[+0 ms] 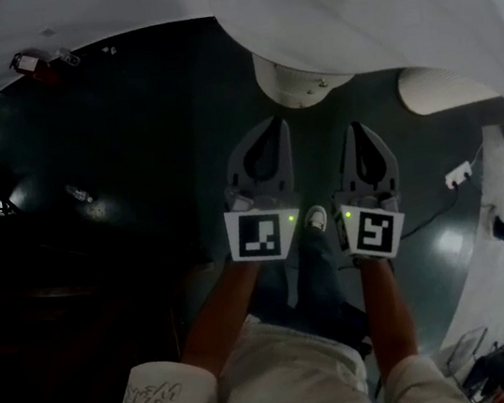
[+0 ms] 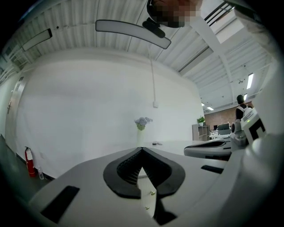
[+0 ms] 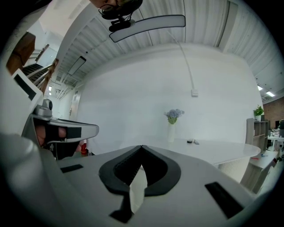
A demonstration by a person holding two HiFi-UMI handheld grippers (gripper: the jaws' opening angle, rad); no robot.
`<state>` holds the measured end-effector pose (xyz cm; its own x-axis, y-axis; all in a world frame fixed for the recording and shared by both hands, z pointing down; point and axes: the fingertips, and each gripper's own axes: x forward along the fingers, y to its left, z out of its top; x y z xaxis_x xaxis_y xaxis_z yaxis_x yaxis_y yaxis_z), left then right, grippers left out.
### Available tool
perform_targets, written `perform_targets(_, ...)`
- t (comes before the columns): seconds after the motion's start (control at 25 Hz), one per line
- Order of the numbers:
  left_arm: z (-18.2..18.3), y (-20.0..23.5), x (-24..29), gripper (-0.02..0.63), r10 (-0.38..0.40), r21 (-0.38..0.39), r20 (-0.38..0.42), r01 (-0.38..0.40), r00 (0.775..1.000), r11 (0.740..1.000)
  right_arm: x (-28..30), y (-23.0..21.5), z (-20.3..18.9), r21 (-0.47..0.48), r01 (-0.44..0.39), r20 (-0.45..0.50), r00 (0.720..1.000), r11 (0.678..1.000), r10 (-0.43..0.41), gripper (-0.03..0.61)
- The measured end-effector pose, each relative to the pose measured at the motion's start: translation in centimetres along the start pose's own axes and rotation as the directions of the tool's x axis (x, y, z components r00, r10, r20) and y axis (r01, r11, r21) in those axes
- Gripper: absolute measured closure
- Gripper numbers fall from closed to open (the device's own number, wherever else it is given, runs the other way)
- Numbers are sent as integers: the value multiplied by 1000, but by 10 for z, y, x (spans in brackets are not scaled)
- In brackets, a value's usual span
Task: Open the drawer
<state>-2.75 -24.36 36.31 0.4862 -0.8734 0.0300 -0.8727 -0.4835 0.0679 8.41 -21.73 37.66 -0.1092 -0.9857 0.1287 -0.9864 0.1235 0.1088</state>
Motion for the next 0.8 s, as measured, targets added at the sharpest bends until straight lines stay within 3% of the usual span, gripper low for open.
perform_targets(0.12, -24, -3, 1, 612, 15, -40, -11, -16, 1000, 999, 6, -3, -32, 11, -2, -21, 1000, 1000, 2, 574)
perform_targets(0.6, -135, -12, 37, 612, 39, -4, -107, -40, 993, 999, 50, -6, -139, -24, -82, -76, 994, 996, 80, 574)
perform_targets(0.8, -176, -20, 49, 612, 50, 3, -125, -50, 991, 999, 64, -16, -180, 5, -71, -86, 994, 997, 71, 574)
